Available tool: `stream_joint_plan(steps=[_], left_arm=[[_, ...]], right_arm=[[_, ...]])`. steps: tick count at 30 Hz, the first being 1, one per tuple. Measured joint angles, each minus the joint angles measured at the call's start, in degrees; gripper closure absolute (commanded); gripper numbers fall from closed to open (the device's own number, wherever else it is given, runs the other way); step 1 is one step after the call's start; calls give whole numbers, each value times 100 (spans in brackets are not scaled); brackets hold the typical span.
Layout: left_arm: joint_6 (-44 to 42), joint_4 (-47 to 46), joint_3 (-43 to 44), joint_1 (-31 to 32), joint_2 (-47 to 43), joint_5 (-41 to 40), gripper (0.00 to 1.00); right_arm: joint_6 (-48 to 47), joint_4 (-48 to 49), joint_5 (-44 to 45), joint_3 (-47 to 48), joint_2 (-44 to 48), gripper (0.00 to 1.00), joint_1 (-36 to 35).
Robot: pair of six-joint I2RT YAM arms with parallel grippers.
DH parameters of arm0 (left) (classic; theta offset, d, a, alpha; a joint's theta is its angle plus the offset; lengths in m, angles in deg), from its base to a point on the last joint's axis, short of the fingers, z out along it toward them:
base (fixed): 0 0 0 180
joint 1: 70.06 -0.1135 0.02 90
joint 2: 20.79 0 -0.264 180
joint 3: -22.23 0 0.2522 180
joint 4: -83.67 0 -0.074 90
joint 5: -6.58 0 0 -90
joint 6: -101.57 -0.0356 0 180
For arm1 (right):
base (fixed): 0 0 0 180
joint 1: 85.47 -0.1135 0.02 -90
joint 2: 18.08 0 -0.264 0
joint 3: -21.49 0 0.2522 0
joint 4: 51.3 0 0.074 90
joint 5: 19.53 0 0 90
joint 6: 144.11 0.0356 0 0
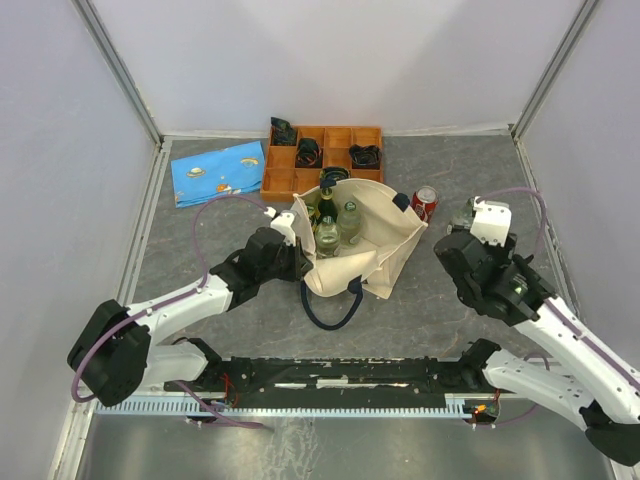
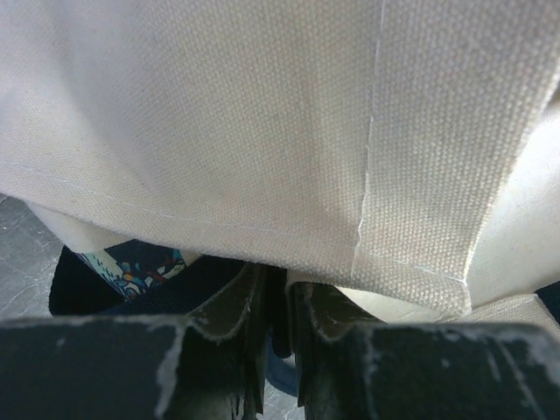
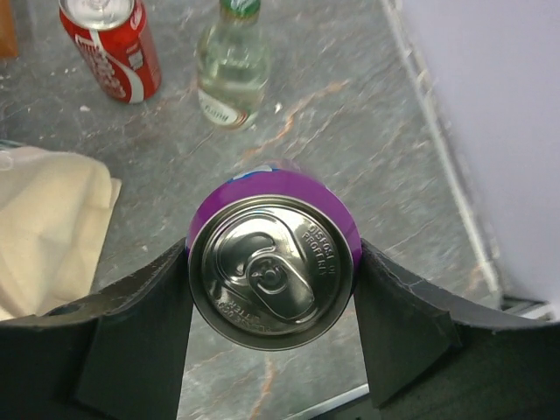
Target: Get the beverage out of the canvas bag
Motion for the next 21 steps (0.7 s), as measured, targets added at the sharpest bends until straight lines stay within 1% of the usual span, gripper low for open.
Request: stream_joint_plan(steps=[2,6,9,15,21], left_arm=[[-35,24,13,0,0,2,80],[-83,26,13,0,-2,0,80],[-85,28,13,0,-11,-2,80],[-85,28,11,0,-15,-7,80],[-83,-2,-37,0,-52,-26,80]], right_arm=[[72,219,-280,-275,11,100,170],[131,866,-1093,-931,50,100,949],[131,1318,-1641,-1349,-153,100,1384],[125,2216,-2308,-1685,-984,100,1633],[37,3067,-2439,-1891,-1270,100,1755]])
